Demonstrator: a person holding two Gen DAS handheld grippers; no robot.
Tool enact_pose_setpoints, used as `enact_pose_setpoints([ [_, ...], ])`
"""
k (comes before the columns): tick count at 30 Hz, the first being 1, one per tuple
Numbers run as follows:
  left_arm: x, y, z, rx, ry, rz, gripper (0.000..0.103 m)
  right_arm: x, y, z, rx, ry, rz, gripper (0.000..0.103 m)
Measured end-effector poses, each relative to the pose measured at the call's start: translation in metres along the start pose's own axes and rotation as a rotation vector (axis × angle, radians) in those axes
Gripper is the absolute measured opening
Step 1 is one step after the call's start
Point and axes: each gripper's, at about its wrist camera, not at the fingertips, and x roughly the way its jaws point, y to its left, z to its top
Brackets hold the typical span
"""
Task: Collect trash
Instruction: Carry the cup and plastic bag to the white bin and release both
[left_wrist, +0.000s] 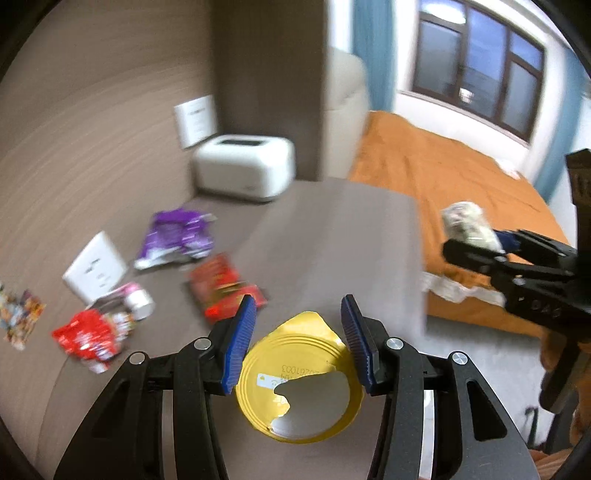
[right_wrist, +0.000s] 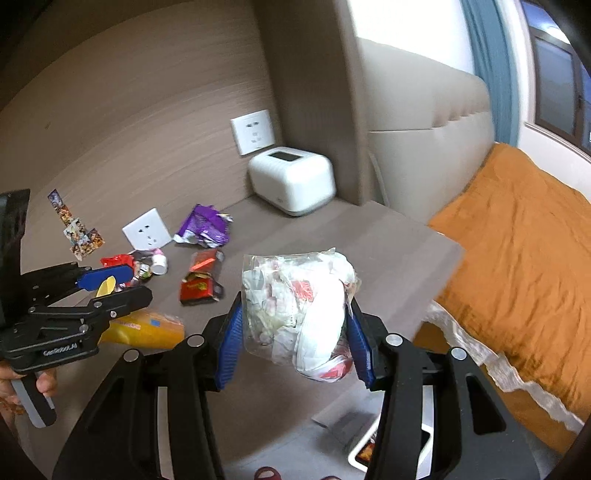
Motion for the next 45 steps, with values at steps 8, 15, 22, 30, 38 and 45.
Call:
enact_pose_setpoints([
  [8,0.032,-0.111,0.010,0.162,0.015,-0.219,0.047,-0.041,-0.071,-0.032,0.083,0.034,-0.150,0.052],
  [15,0.082,-0.202,-0.002,0.273,0.071,-0.392,0.047,-0.044,-0.140,-0.078,0.223,0.099,-0.248,0.052],
  [22,0.173,-0.255,-0.052,0.275,0.220,-0.499,0.047,0.004,-0.197,-0.148,0.354,0.186,-0.270,0.051],
  [30,0.293,-0.283,-0.131,0.264,0.378,-0.499,0.047,0.101,-0.237,-0.237,0.440,0.317,-0.233,0.051],
  [38,0.400,-0.296,-0.216,0.258,0.494,-0.458,0.100,0.191,-0.264,-0.323,0.410,0.477,-0.266,0.099],
  [45,0.445,-0.291,-0.251,0.258,0.529,-0.389,0.098,0.214,-0.281,-0.364,0.411,0.542,-0.281,0.099],
])
